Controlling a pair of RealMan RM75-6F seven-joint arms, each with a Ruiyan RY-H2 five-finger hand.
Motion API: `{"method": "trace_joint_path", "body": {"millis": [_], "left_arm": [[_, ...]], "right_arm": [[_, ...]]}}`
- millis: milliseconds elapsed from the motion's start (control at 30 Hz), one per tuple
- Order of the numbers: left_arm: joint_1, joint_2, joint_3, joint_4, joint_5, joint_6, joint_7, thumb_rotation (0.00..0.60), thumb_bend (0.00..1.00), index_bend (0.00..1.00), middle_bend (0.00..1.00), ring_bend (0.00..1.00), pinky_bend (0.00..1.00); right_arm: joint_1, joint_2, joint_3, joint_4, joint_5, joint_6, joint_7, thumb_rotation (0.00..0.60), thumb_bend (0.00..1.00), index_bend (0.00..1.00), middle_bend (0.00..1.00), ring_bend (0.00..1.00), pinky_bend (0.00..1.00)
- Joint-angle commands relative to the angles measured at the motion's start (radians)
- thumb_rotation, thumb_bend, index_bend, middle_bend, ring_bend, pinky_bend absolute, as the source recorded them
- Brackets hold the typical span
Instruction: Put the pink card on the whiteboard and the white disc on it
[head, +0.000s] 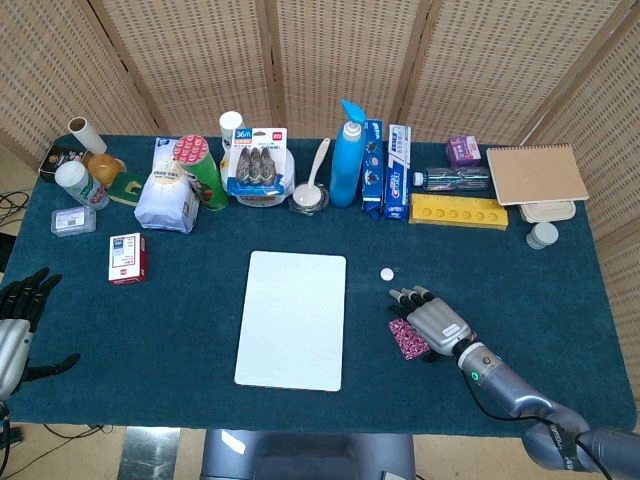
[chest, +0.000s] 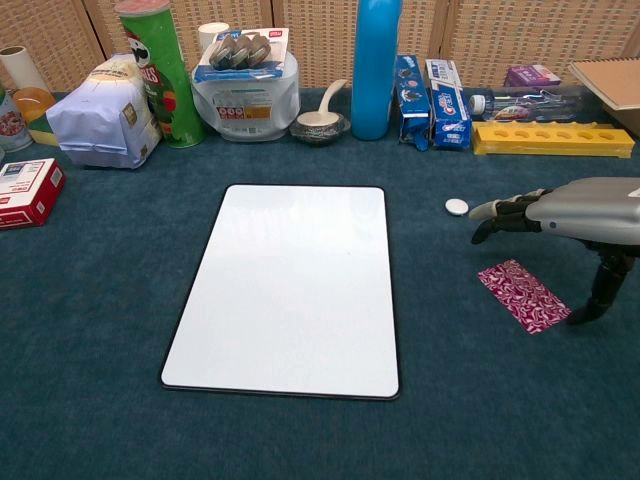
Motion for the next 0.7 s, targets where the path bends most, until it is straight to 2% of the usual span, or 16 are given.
{"method": "trace_joint_path", "body": {"millis": [33, 700], "left_arm": [[0.000, 0.000, 0.000, -0.001, 0.000, -0.001, 0.000, 0.600, 0.05, 0.00, 0.00, 0.00, 0.00], [0.000, 0.011, 0.002, -0.002, 0.000, -0.002, -0.022, 0.600, 0.05, 0.00, 0.00, 0.00, 0.00]], "right_arm": [[0.007, -0.005, -0.004, 0.000, 0.015, -0.003, -0.016, 0.600, 0.11, 0.11, 0.00, 0.00, 0.00], [0.038, -0.051, -0.024, 0.029, 0.072, -0.006, -0.073, 0.600, 0.13, 0.11, 0.00, 0.00, 0.00]]}}
